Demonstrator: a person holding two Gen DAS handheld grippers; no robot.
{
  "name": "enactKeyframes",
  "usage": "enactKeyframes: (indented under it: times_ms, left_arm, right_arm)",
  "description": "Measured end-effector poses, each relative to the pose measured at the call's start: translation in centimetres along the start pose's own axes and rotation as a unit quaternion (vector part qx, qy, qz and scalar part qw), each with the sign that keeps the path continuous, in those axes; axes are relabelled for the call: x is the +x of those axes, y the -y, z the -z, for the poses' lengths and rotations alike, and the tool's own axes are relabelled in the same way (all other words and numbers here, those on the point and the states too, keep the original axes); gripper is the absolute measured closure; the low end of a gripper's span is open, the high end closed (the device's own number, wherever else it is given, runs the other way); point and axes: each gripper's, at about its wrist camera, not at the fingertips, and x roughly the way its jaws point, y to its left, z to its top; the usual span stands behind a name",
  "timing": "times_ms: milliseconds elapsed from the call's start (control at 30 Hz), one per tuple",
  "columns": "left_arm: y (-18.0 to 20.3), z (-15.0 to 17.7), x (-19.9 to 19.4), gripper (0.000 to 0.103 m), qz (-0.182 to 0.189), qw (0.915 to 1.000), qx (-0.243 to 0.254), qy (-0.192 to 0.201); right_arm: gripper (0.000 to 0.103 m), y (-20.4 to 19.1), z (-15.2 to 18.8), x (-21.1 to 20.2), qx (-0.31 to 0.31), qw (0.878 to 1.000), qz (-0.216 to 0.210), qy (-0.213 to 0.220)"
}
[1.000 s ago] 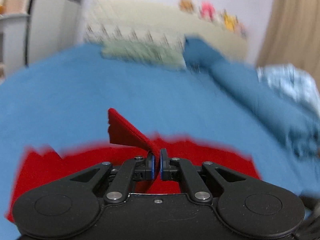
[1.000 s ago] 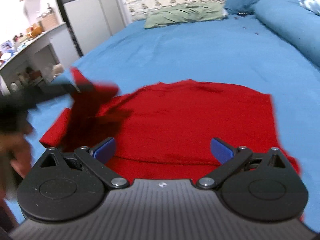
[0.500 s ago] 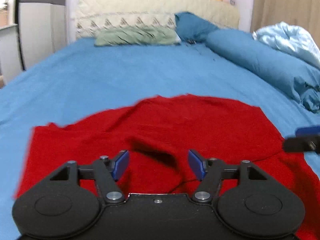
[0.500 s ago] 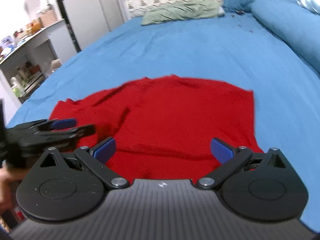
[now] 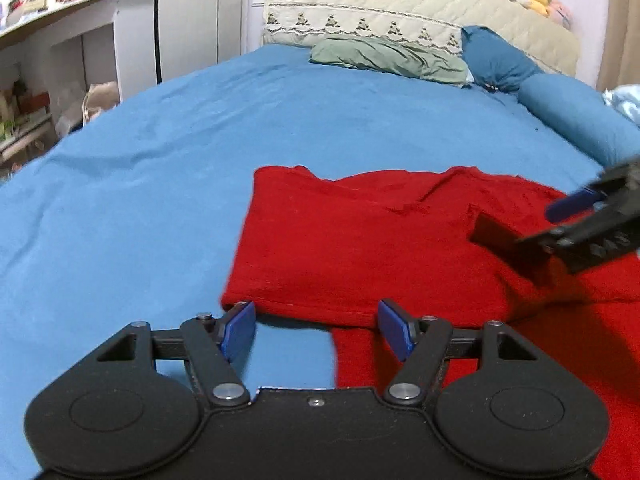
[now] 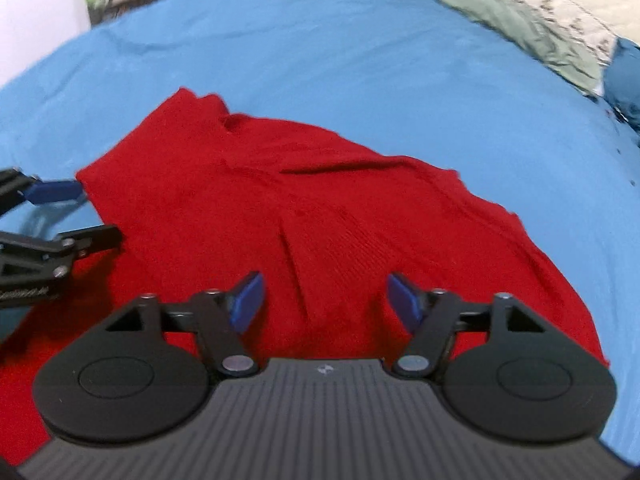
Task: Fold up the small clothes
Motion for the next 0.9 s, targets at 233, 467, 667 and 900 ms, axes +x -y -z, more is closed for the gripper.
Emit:
enactKeyframes:
  times_ms: [233, 467, 667, 900]
  left_arm:
    - [-2.4, -0.1, 0.4, 0.031, 0.020, 0.9988, -0.042, -0.016]
    - [-2.8, 0.3, 0.4, 0.021, 0.033, 0.9975, -0.054, -0.031]
    - [-1.5, -0.5, 2.1, 0.018, 0.044, 0.9979, -0.042, -0.023]
    - [-1.1, -1.4, 4.3, 0.019, 0.021, 0.9974, -0.069, -0.003]
  right_arm:
    - [0.075, -1.6, -1.8, 4.3, -0.031, 0.998, 0.001, -0.054]
    - [0.083, 2.5, -2.9, -0.1, 0.040, 0.998, 0.050, 0.027]
    - [0.083, 9.5, -3.8, -6.3, 0.158, 0.976, 0.090, 0.120]
    - [0.083, 15.7, 0.1, -9.7, 0.253, 0.942, 0.140, 0.167]
